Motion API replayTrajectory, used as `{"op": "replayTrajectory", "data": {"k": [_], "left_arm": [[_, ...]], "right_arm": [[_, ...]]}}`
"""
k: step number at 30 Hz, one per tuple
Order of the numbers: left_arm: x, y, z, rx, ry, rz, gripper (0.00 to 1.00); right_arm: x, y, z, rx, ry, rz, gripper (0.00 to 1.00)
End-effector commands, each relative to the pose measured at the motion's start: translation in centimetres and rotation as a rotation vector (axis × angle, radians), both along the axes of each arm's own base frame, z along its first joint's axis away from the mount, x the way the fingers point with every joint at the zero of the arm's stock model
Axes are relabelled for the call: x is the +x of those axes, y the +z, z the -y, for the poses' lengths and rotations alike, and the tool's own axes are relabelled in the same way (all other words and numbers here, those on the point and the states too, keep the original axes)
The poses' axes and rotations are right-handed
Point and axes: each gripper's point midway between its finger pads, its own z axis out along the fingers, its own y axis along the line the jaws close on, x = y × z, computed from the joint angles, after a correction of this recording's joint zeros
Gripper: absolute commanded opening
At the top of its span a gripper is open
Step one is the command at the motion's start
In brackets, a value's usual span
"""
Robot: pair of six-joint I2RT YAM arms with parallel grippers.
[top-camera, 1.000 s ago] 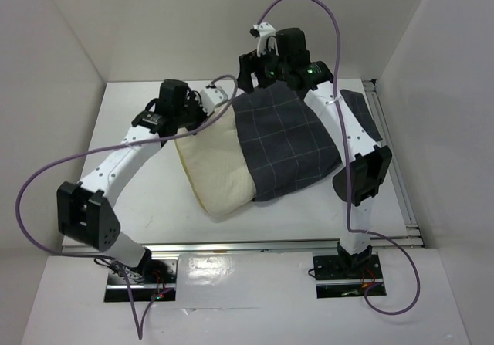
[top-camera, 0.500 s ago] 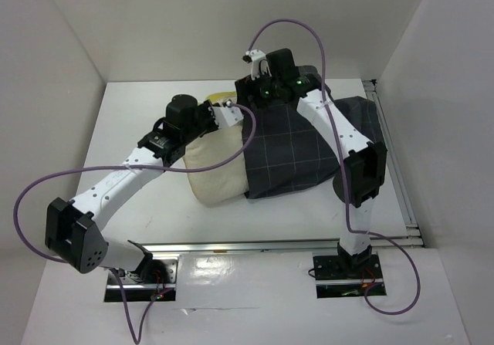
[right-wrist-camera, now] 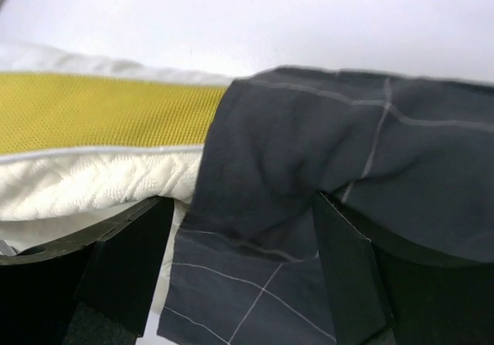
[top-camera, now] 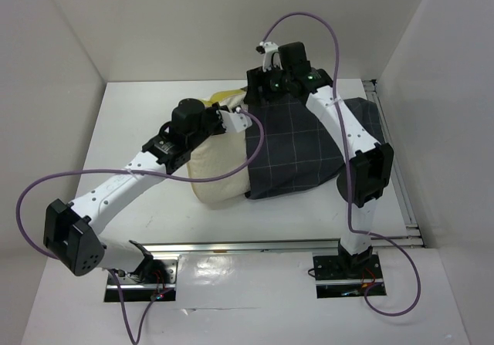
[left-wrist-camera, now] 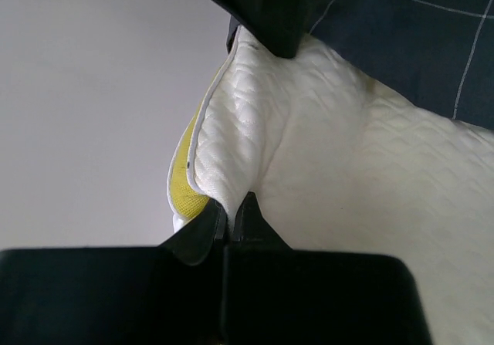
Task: Put the pillow into the pillowcase
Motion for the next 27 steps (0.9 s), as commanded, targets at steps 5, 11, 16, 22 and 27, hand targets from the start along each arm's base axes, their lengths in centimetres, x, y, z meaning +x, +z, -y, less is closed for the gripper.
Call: {"op": "replayTrajectory", "data": {"k": [5, 11, 16, 22, 27], "left_arm": [[-1.2, 9.9, 0.8, -0.108, -0.043, 0.267, 0.0], [-1.4, 10.0, 1.6, -0.102, -0.062, 0.271, 0.0], [-1.5, 10.5, 1.7, -0.099, -0.055, 0.283, 0.0], [-1.7, 11.0, 1.8, -0.097, -0.056, 0.295, 0.0], [-2.1, 10.8, 2.5, -0.092, -0.069, 0.286, 0.0]], "right_arm": [[1.2, 8.9, 0.1, 0.142, -0.004, 0.162, 0.79], [0.9, 7.1, -0.1, 0.122, 0.025, 0.127, 0.74], [0.1, 5.1, -0.3, 0.112, 0.055, 0.073, 0.76], [0.7, 3.6, 1.5, 0.037, -0.029, 0.085, 0.61], [1.3, 3.9, 2.5, 0.035, -0.058, 0.102, 0.09]]}}
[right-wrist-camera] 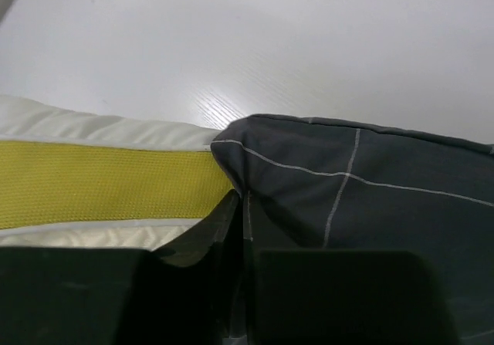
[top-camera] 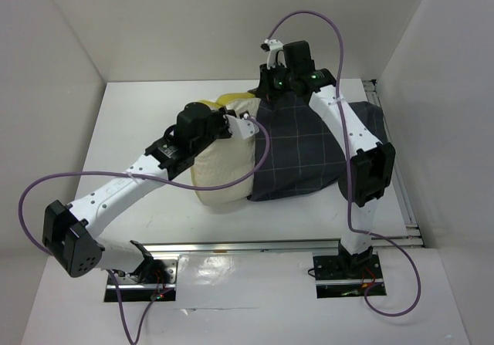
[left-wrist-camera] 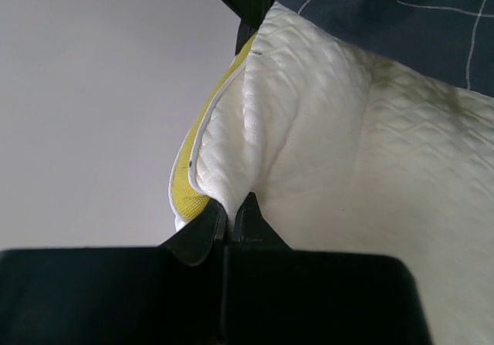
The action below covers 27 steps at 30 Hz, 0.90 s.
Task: Put the pillow into the pillowcase
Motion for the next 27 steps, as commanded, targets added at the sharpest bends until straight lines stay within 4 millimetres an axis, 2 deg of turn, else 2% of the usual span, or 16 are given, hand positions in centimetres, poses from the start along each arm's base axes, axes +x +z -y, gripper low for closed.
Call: {"op": "replayTrajectory", "data": {"k": [1, 3, 4, 5, 6, 10, 11, 13, 14, 15, 17, 22, 23, 24, 26, 27], "left_arm": [[-0.7, 9.4, 0.5, -0.13, -0.027, 0.233, 0.0], [-0.7, 9.1, 0.5, -0.132, -0.026, 0.221, 0.0], [-0.9, 8.6, 0.9, -0.126, -0.035, 0.212, 0.0], [-0.9, 8.6, 0.9, -0.126, -0.035, 0.212, 0.0], [-0.9, 8.6, 0.9, -0.126, -0.035, 0.212, 0.0], [-0.4, 7.9, 1.1, -0.126, -0.025, 0.2, 0.0], [-0.4, 8.5, 1.1, -0.133, -0.025, 0.208, 0.0], [0.1, 8.2, 1.4, -0.14, -0.014, 0.2, 0.0], [0.2, 8.2, 1.2, -0.139, -0.005, 0.201, 0.0], [0.2, 8.9, 1.2, -0.159, -0.004, 0.211, 0.0], [0.0, 9.3, 1.5, -0.172, -0.005, 0.225, 0.0], [0.0, 8.9, 1.6, -0.172, 0.006, 0.227, 0.0], [0.0, 9.0, 1.6, -0.186, 0.007, 0.229, 0.0], [0.0, 9.0, 1.6, -0.186, 0.007, 0.229, 0.0], [-0.3, 9.0, 2.1, -0.196, -0.003, 0.222, 0.0], [-0.3, 9.0, 2.1, -0.196, -0.003, 0.222, 0.0]], "right_arm": [[-0.2, 2.6, 1.2, 0.013, -0.037, 0.057, 0.06], [-0.4, 4.4, 0.6, 0.045, -0.005, 0.086, 0.01], [-0.9, 6.6, -0.2, 0.098, 0.03, 0.108, 0.0], [-0.9, 6.6, -0.2, 0.108, 0.023, 0.098, 0.0], [-1.4, 7.7, -0.8, 0.135, 0.064, 0.109, 0.0], [-4.0, 11.6, -4.9, 0.212, 0.192, 0.161, 0.0], [-5.5, 12.0, -6.9, 0.219, 0.24, 0.165, 0.0], [-7.3, 12.6, -8.9, 0.224, 0.304, 0.182, 0.0], [-8.8, 12.8, -10.7, 0.222, 0.357, 0.201, 0.0], [-9.3, 12.7, -11.3, 0.22, 0.366, 0.202, 0.0], [-10.5, 12.8, -12.4, 0.228, 0.403, 0.196, 0.0], [-11.7, 13.3, -13.5, 0.265, 0.437, 0.166, 0.0], [-11.7, 13.6, -13.7, 0.285, 0.439, 0.158, 0.0], [-12.4, 14.9, -14.0, 0.303, 0.461, 0.183, 0.0], [-11.9, 15.2, -14.5, 0.314, 0.459, 0.191, 0.0], [-12.6, 15.8, -14.8, 0.336, 0.469, 0.179, 0.0]]}}
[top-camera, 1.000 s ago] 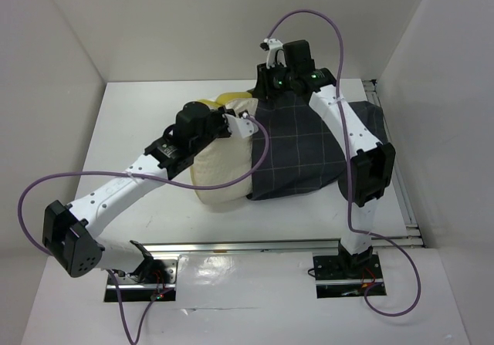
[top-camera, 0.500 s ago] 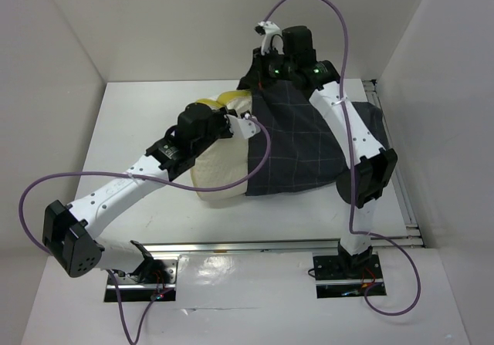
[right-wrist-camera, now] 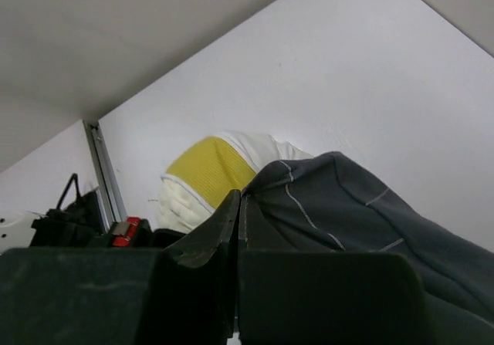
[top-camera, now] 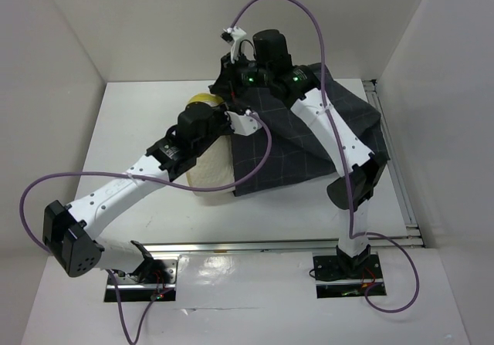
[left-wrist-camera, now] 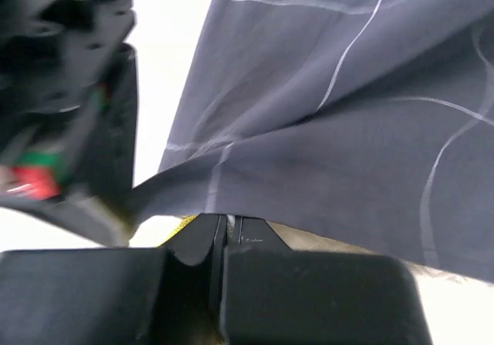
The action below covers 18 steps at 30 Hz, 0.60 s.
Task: Put the pillow into the pillowcase
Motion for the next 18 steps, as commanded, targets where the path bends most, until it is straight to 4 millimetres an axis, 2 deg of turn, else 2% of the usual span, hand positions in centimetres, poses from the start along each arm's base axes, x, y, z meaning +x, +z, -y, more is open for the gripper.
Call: {"op": "replayTrajectory", "data": {"k": [1, 6, 9, 10, 11, 12, 13, 14, 15, 16, 18], "left_arm": [[-0.6, 7.0, 2.3, -0.176, -0.068, 0.171, 0.0], [-1.1, 7.2, 3.0, -0.192, -0.079, 0.171, 0.0], [-1.2, 6.7, 3.6, -0.205, -0.086, 0.152, 0.0], [-1.0, 6.0, 3.8, -0.203, -0.085, 0.131, 0.0], [-0.9, 5.5, 3.7, -0.195, -0.075, 0.123, 0.0], [-0.8, 5.0, 3.9, -0.196, -0.074, 0.111, 0.0], [-0.8, 5.0, 3.9, -0.205, -0.073, 0.105, 0.0], [-0.5, 3.5, 3.8, -0.184, -0.057, 0.084, 0.0], [-0.8, 3.1, 4.2, -0.178, -0.067, 0.076, 0.0], [-0.5, 2.5, 4.2, -0.172, -0.058, 0.072, 0.0], [-0.6, 1.0, 4.2, -0.172, -0.053, 0.039, 0.0]], "right_arm": [[-3.7, 6.1, -2.6, 0.15, 0.145, 0.065, 0.0], [-4.5, 8.1, -2.8, 0.204, 0.171, 0.068, 0.0], [-4.6, 7.4, -2.8, 0.197, 0.18, 0.054, 0.0], [-4.9, 7.6, -2.7, 0.197, 0.18, 0.055, 0.0], [-4.8, 6.7, -2.8, 0.186, 0.178, 0.038, 0.06], [-4.8, 6.5, -2.5, 0.175, 0.169, 0.038, 0.26], [-4.7, 6.7, -2.2, 0.172, 0.15, 0.042, 0.36], [-4.1, 5.9, -2.0, 0.152, 0.114, 0.045, 0.46], [-3.8, 6.2, -1.8, 0.154, 0.091, 0.058, 0.57], [-3.5, 6.7, -0.9, 0.151, 0.058, 0.081, 0.74], [-2.2, 7.4, 0.4, 0.141, -0.025, 0.138, 0.83]]}}
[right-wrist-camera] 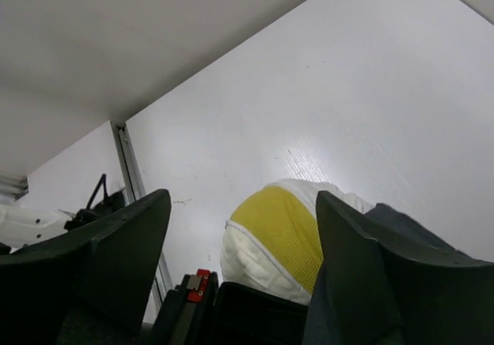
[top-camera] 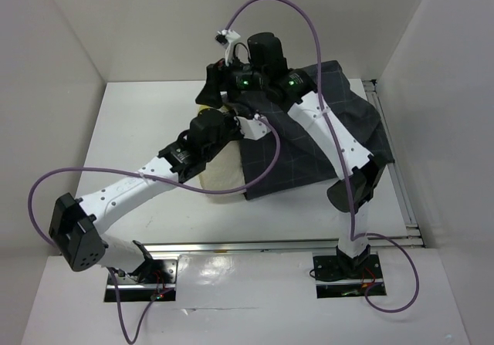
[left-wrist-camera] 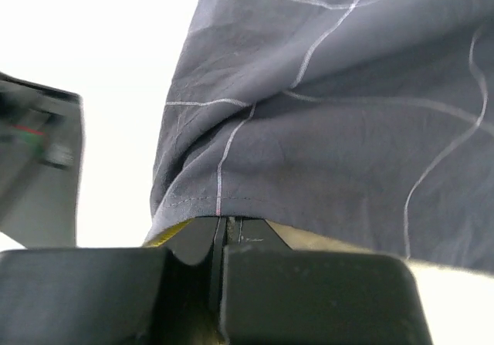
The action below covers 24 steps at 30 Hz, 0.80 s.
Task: Put the pillow into the pillowcase
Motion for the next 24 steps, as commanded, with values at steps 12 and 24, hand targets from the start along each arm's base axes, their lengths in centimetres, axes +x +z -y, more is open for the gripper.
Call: {"op": "replayTrajectory", "data": {"k": [12, 24], "left_arm": [[7.7, -10.2, -2.5, -0.165, 0.254, -0.31, 0.0], [19.6, -16.9, -15.1, -0.605, 0.791, -0.756, 0.14]], "right_arm": [[7.5, 8.0, 14.7, 0.026, -0.475, 0.269, 0.88], [5.8, 4.0, 17.0, -0.086, -0.414, 0.207, 0.88]]}}
